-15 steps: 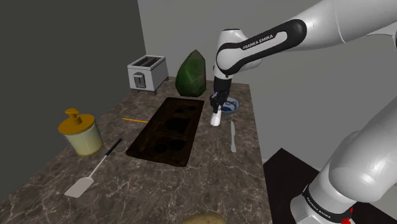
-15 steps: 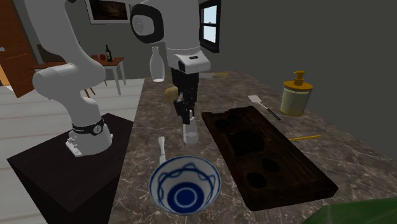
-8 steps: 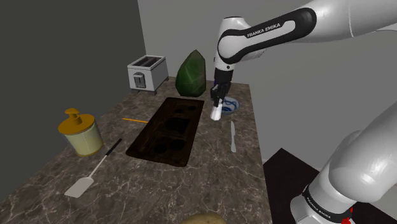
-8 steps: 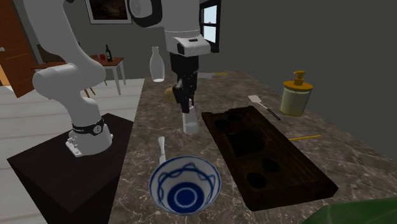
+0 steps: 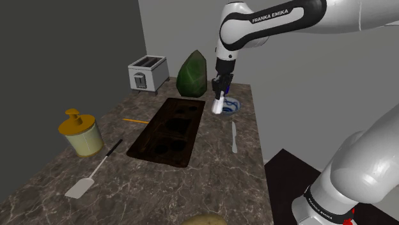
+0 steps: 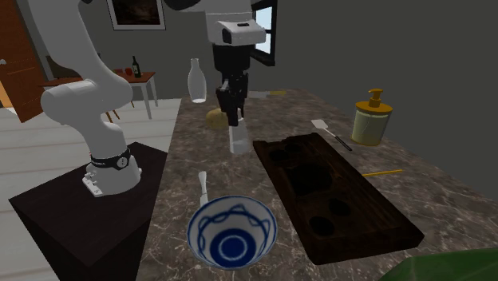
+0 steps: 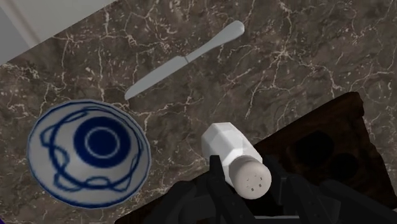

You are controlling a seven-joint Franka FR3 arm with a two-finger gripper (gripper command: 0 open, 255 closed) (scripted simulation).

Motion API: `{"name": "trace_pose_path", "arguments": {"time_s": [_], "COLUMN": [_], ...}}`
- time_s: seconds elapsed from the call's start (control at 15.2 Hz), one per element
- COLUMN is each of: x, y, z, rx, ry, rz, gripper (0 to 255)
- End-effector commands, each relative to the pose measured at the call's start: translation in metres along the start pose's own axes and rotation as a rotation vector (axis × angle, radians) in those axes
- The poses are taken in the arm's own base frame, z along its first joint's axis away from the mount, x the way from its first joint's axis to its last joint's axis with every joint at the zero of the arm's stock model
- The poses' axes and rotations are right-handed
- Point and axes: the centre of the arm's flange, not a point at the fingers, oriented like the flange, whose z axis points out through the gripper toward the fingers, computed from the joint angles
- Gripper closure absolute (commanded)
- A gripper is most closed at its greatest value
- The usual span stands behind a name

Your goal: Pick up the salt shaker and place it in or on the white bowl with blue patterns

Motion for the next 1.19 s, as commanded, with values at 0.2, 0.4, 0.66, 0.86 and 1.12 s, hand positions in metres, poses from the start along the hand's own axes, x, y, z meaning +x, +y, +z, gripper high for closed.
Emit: {"name": "trace_pose_path", "arguments": {"time_s": [0.2, 0.4, 0.66, 0.86, 1.12], "x": [0.01, 0.021, 0.036, 0.047, 0.052], "y": [0.036, 0.072, 0.121, 0.158, 0.179], "z": [-0.021, -0.031, -0.045, -0.055, -0.05], "rx": [0.0, 0.0, 0.0, 0.0, 0.0], "ry": [0.0, 0.0, 0.0, 0.0, 0.0], "rz": [0.0, 0.0, 0.0, 0.0, 0.0], "gripper": [255, 255, 255, 255, 255]}}
